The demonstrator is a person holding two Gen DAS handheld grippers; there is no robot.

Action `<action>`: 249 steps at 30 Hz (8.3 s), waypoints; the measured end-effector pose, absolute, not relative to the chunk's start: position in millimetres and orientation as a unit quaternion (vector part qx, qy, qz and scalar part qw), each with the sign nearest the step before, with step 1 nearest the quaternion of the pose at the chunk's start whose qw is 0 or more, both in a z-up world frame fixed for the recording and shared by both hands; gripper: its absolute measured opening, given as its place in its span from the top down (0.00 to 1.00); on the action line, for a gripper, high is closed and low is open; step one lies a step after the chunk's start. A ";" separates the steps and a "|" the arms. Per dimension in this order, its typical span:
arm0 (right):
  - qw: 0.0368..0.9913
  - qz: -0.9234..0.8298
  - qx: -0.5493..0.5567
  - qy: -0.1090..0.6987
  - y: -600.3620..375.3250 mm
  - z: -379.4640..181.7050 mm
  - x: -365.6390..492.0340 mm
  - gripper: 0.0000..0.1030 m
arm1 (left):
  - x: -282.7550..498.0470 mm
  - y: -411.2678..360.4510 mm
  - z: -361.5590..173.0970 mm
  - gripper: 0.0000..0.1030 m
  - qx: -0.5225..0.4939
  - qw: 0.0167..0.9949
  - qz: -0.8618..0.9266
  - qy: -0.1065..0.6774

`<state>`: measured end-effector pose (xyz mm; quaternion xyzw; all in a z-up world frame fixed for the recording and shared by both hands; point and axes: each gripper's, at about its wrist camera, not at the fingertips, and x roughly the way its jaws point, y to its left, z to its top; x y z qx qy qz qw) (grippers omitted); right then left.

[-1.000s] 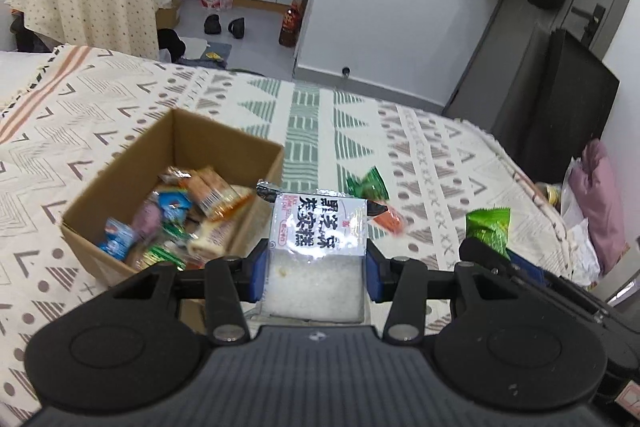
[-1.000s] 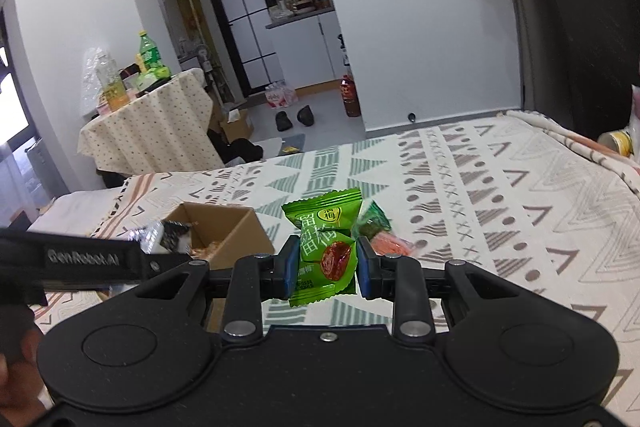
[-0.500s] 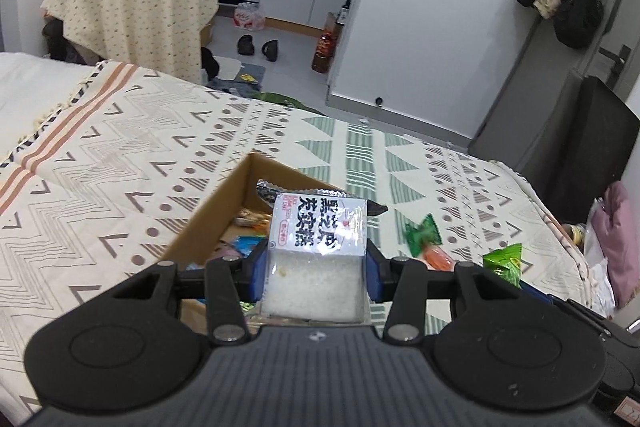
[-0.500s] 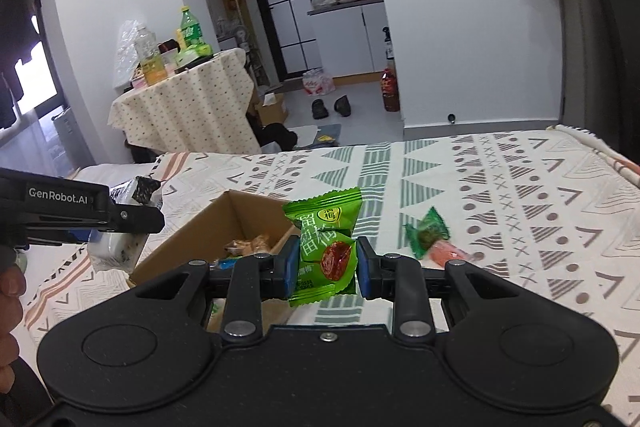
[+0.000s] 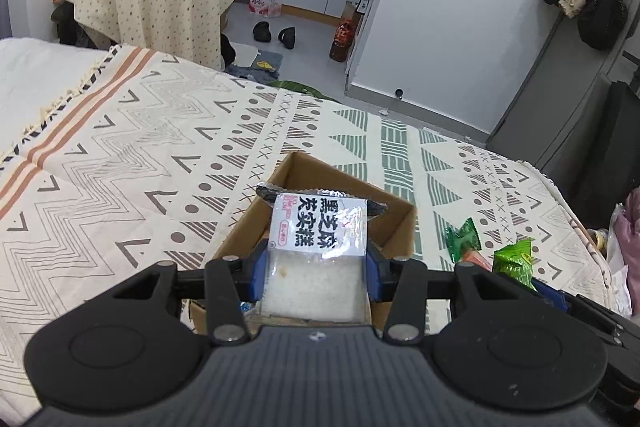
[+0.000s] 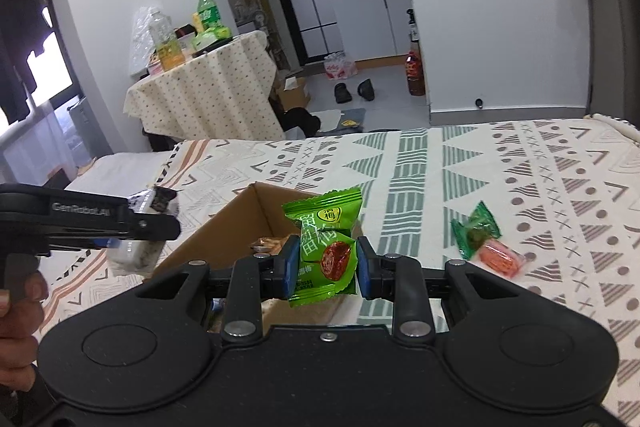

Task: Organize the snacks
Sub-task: 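Carry both snacks over the cardboard box and open both tools to drop them, then lift both open tools back from the box, then move both open tools toward the green candy and orange candy stick, then grasp the green wrapped candy with the left tool while the right tool grasps the orange candy stick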

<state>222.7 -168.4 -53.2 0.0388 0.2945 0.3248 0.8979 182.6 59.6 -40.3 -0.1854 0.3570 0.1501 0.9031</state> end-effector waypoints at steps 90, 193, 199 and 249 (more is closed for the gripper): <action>0.865 0.401 0.060 0.295 -187.3 -43.8 214.8 0.03 | 173.4 19.1 -49.1 0.03 -0.121 0.870 0.208 0.430; 0.914 0.201 -0.037 0.352 -232.3 -127.9 303.6 0.14 | 318.8 -71.8 -87.5 0.16 -0.085 0.896 -0.011 0.436; 0.910 0.196 -0.029 0.363 -228.9 -143.1 323.8 0.24 | 343.1 -69.6 -105.3 0.32 -0.089 0.887 -0.024 0.452; 0.913 0.211 0.035 0.347 -266.0 -186.8 364.1 0.71 | 450.1 -124.0 -194.1 0.61 -0.056 0.893 0.043 0.444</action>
